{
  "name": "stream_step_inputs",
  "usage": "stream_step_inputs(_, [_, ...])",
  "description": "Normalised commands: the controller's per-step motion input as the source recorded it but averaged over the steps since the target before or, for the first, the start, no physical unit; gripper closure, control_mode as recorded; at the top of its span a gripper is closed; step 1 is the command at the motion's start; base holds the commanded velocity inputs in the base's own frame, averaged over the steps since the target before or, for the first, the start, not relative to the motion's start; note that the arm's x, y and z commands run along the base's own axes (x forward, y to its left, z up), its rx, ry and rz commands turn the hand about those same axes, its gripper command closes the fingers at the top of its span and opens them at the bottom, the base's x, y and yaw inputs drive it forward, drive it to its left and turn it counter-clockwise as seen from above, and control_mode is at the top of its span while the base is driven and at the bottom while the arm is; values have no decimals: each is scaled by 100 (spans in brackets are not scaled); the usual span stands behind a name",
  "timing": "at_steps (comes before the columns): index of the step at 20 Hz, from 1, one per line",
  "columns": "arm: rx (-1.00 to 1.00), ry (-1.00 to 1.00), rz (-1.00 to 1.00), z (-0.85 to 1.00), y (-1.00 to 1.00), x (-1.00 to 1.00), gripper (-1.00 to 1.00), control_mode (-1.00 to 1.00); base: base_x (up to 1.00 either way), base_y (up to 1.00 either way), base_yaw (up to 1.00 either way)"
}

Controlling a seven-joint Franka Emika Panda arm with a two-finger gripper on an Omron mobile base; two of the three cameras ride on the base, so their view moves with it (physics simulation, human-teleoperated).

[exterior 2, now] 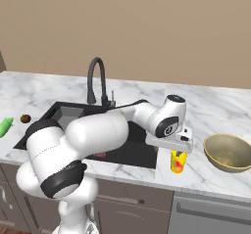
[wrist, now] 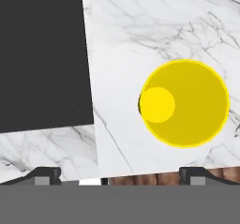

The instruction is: Remove the corn and apple from the sink. Then move the bowl and cup from the counter to the sink for washing.

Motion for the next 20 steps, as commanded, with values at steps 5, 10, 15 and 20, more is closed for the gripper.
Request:
stream_step_inputs(5, [0,0,0,-8,-4,0,-100,-100,0,0,0])
stream_step_inputs(10, [0,0,0,-7,-1,1,-100,-100,0,0,0])
stream_step_inputs(15, [0,0,0,0,0,3,-100,-100,0,0,0])
stream_step_inputs(20, [0,-3,0,0,0,2,-100,-100,0,0,0])
